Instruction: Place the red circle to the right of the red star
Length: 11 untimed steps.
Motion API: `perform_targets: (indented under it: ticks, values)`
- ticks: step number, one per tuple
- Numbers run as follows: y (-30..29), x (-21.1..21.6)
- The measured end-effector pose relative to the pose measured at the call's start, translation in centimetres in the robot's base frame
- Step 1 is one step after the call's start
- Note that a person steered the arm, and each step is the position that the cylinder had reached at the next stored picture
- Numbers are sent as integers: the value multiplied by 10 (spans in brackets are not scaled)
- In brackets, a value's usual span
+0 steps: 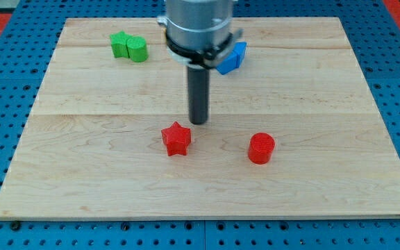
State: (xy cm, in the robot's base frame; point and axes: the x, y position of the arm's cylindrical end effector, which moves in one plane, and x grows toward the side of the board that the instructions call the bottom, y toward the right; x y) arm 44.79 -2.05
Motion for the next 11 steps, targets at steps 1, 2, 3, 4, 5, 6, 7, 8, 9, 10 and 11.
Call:
perform_targets:
  ticks: [1, 2, 3, 4, 5, 6, 7, 8, 9, 10, 11]
  values:
    - [-38, 52]
    - [-38, 86]
    - [-25, 47]
    - [44, 33]
    - [99, 46]
    - [108, 40]
    - [132, 67]
    - [138, 51]
    - [166, 74]
    - [164, 90]
    - [126, 95]
